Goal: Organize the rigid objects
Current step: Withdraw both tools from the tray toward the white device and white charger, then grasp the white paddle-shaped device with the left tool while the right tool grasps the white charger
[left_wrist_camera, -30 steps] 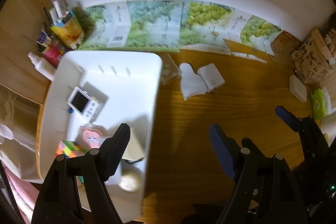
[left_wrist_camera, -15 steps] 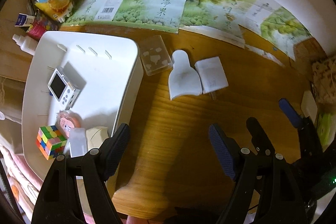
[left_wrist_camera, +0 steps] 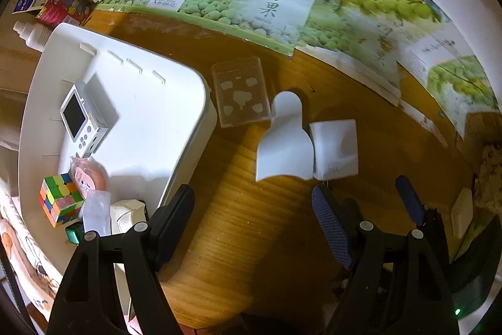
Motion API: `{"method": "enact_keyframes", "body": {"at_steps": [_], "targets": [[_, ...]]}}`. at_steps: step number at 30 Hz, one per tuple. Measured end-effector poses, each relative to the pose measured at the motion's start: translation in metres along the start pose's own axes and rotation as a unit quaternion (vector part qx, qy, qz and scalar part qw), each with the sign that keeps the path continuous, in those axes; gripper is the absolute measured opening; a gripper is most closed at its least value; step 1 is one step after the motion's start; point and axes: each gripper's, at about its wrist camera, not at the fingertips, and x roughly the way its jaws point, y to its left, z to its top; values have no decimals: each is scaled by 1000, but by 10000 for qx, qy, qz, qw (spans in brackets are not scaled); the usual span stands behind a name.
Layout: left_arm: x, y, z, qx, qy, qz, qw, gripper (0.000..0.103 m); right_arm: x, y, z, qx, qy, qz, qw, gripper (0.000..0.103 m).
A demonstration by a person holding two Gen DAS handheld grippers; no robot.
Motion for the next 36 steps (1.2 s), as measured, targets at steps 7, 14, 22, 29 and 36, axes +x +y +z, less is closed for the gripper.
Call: {"method": "enact_keyframes", "body": {"at_steps": [7, 14, 22, 29, 36], "targets": [[14, 0, 12, -238, 107, 17, 9997, 80, 15, 17, 0, -370, -34, -27, 9993, 80], [26, -4, 15, -242, 256, -56, 9994, 80, 26, 23, -1, -550, 16, -136, 9984, 80], [37, -6, 18, -297, 375, -60, 9988, 80, 39, 23, -2, -569, 142, -204, 9981, 73], [45, -15, 19, -256, 412, -36, 9988, 80, 45, 24, -2, -608, 115, -155, 9980, 65], [55, -29, 16, -110, 412, -29, 9991, 80, 48, 21, -2, -577, 92, 93, 9982, 51]]}}
